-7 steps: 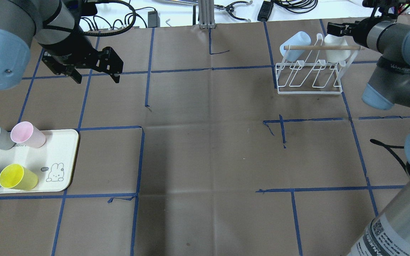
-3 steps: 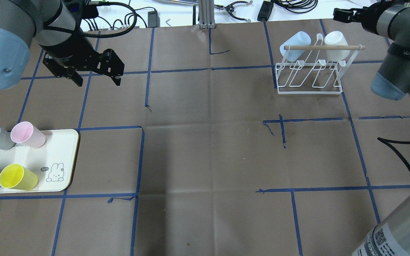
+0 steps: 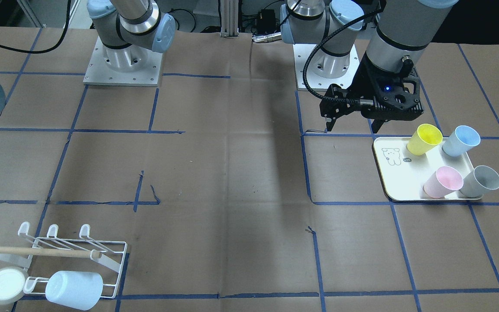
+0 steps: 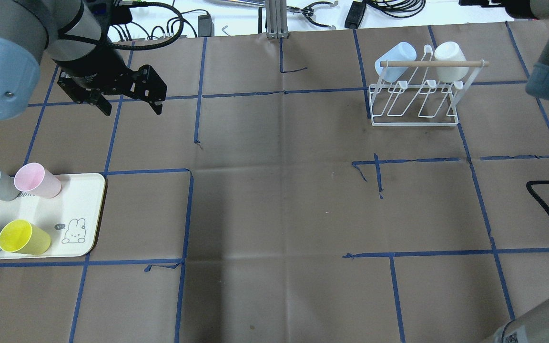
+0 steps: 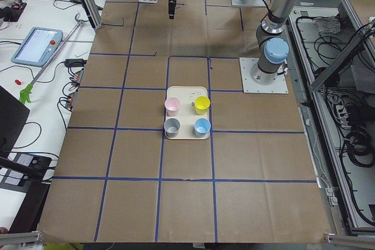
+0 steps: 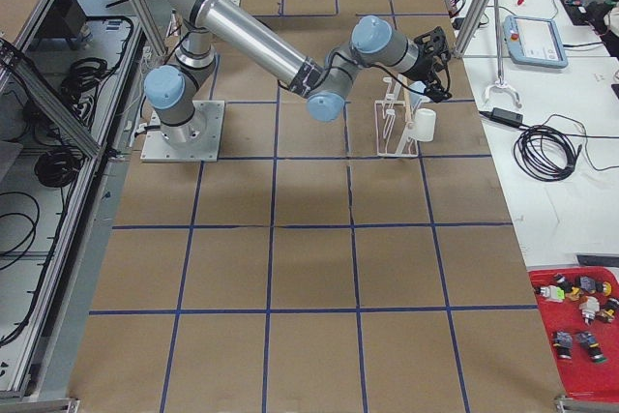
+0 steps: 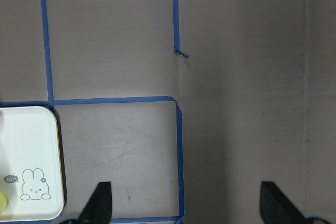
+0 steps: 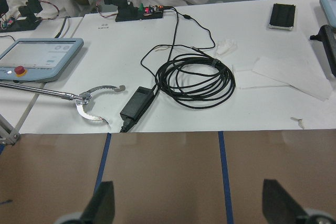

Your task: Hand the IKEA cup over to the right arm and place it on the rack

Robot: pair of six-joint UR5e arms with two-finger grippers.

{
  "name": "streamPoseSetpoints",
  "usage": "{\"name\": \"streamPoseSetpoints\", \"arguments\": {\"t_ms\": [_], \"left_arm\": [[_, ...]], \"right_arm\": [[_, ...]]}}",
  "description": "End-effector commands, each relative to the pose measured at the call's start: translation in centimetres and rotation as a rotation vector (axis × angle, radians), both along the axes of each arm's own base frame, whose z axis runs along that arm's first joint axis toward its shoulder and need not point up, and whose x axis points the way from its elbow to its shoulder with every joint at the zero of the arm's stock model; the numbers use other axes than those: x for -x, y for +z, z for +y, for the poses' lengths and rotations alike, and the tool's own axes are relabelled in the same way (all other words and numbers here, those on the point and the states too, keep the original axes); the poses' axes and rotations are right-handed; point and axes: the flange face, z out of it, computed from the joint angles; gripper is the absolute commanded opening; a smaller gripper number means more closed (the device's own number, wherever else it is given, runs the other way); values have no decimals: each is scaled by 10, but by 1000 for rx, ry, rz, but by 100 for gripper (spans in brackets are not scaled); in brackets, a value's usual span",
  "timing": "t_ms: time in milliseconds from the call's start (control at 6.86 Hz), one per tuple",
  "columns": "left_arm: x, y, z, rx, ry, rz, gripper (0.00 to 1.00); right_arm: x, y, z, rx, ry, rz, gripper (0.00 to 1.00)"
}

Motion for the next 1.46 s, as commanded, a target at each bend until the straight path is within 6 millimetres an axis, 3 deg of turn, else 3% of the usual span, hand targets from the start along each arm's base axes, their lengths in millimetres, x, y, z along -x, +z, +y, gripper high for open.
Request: {"name": "streamPoseSetpoints", "arguments": {"t_ms": [0,292,438,583,875,1021,1312], "left_arm": [[0,0,0,1,-2,1,100],[0,0,-1,3,-6,1,100],[0,0,-1,7,-6,1,100],[0,0,-1,8,-6,1,100],[0,0,-1,9,-6,1,100],[0,0,-1,9,-6,1,100],[0,0,-1,7,-6,-2,100]], "right_arm": [[-32,44,28,-217,-4,87,100],[-103,55,65,-432,44,149,100],[-138,38,87,-631,120,114,100],[-169,38,107,-736,183,108,100],[-203,71,146,-728,207,136,100],[-221,80,170,-768,128,151,100],[-269,71,193,-795,94,171,100]]}}
